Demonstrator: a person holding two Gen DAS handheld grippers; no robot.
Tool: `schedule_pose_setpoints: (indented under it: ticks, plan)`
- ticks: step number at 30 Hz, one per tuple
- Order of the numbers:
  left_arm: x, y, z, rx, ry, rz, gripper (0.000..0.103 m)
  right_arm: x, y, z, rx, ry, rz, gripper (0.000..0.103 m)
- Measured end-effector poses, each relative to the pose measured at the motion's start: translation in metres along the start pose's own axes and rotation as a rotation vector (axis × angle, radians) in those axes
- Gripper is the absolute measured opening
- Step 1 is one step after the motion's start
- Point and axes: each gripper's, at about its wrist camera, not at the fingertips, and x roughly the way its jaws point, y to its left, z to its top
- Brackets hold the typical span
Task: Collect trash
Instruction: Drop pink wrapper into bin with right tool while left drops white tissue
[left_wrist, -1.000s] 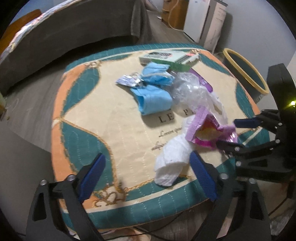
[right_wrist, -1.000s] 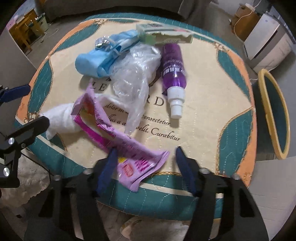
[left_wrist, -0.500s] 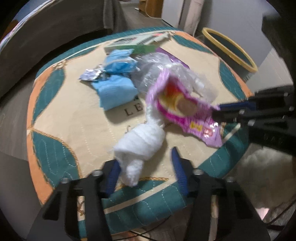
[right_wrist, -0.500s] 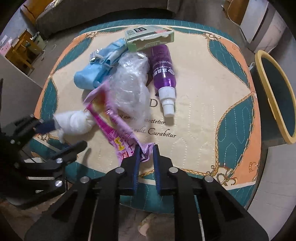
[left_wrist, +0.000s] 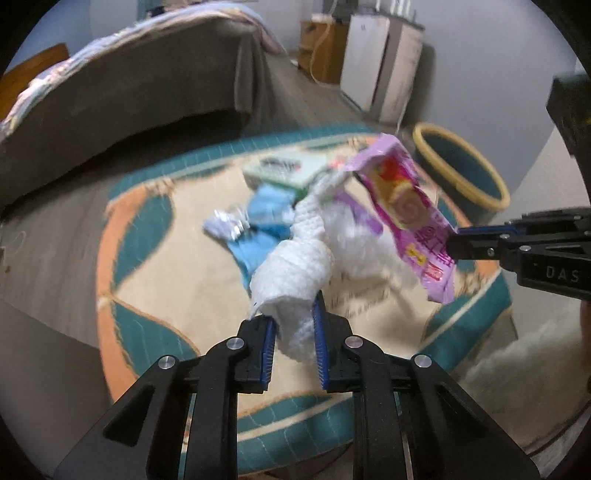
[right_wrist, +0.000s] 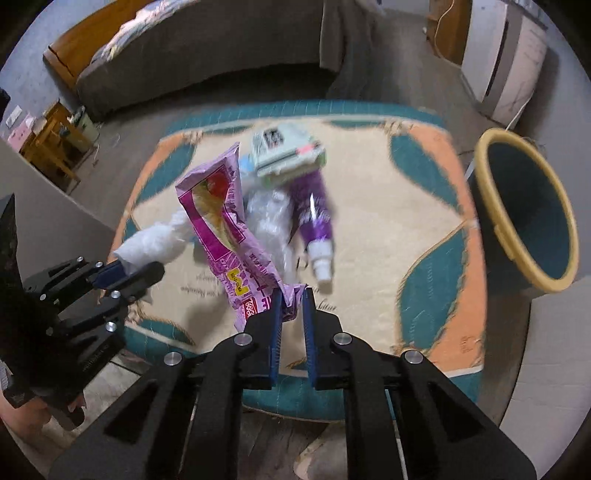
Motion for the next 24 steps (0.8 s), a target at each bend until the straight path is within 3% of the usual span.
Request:
schedule_pose_setpoints:
  ticks: [9,18,24]
  plan:
    - [-0.037,-0.009,0.036,-0.001,-0.119,0.005,0.020,-0.057,-0.030,0.040,-0.008,-0.117,-0.046,0.010]
    - [-0.048,-0.044,0.082,0.048,-0.174,-0.038,0.020,-0.086,-0.122,0.068,0.112,-0.170,-0.102,0.010]
    - [-0.025,-0.087,0.119,0.125,-0.158,-0.081,0.020,-0.078,-0.184,0.070,0.233,-0.171,-0.141,0.010]
